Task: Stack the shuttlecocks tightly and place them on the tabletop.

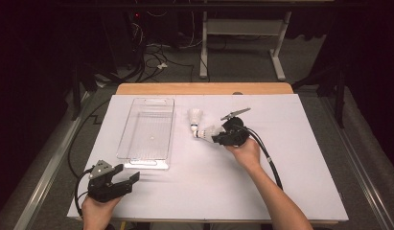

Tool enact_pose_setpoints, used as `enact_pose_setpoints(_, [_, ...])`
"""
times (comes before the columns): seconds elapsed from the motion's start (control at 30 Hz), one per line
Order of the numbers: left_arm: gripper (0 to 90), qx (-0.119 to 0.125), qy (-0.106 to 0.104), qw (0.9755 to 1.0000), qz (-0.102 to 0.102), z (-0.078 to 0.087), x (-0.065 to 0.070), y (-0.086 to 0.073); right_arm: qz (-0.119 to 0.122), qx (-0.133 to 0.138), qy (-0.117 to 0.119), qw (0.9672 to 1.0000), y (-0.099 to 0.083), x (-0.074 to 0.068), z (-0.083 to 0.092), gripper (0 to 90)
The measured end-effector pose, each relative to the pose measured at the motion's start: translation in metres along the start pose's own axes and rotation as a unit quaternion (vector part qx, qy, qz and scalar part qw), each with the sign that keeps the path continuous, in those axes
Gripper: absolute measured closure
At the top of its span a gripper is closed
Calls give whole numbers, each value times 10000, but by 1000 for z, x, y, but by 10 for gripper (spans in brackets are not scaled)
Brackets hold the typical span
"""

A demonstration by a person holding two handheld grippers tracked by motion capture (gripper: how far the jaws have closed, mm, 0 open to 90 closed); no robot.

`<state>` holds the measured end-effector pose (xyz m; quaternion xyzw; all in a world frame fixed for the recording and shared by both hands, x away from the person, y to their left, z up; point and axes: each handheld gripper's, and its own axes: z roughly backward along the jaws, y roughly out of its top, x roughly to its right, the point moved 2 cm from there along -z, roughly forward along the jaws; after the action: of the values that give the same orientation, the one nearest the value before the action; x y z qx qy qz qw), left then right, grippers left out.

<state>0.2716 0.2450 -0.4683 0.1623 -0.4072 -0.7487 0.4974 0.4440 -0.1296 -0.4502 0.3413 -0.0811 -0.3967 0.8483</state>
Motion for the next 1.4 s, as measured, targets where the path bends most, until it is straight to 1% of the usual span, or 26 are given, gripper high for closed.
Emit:
enact_pose_setpoints(0.17, [286, -1, -2, 10000, 0, 0, 0, 0, -18, 20, -66, 10000, 0, 0, 2, 645])
enact_pose_setpoints(0.37, [285, -1, -5, 10000, -1, 0, 0, 0, -45, 15, -108, 9999, -2, 1, 3, 614])
enact_pose_setpoints(0.8, [285, 7, 5, 10000, 4, 0, 0, 0, -24, 39, -152, 9999, -4, 3, 6, 600])
enact_pose_setpoints(0.87, [285, 1, 6, 10000, -7, 0, 0, 0, -56, 43, -169, 9998, -5, 3, 7, 593])
enact_pose_setpoints(0.93, [285, 9, 2, 10000, 3, 0, 0, 0, -89, 75, -162, 9998, -5, 4, 8, 581])
enact_pose_setpoints(1.07, [285, 0, -1, 10000, 2, 0, 0, 0, -64, 108, -164, 9998, -6, 4, 11, 557])
enact_pose_setpoints(1.23, [285, 9, -1, 10000, 6, 0, 0, 0, -102, 150, -175, 9997, -8, 6, 16, 549])
enact_pose_setpoints(1.4, [285, 5, -2, 10000, 8, 0, 0, 0, -82, 227, -180, 9995, -10, 6, 20, 545])
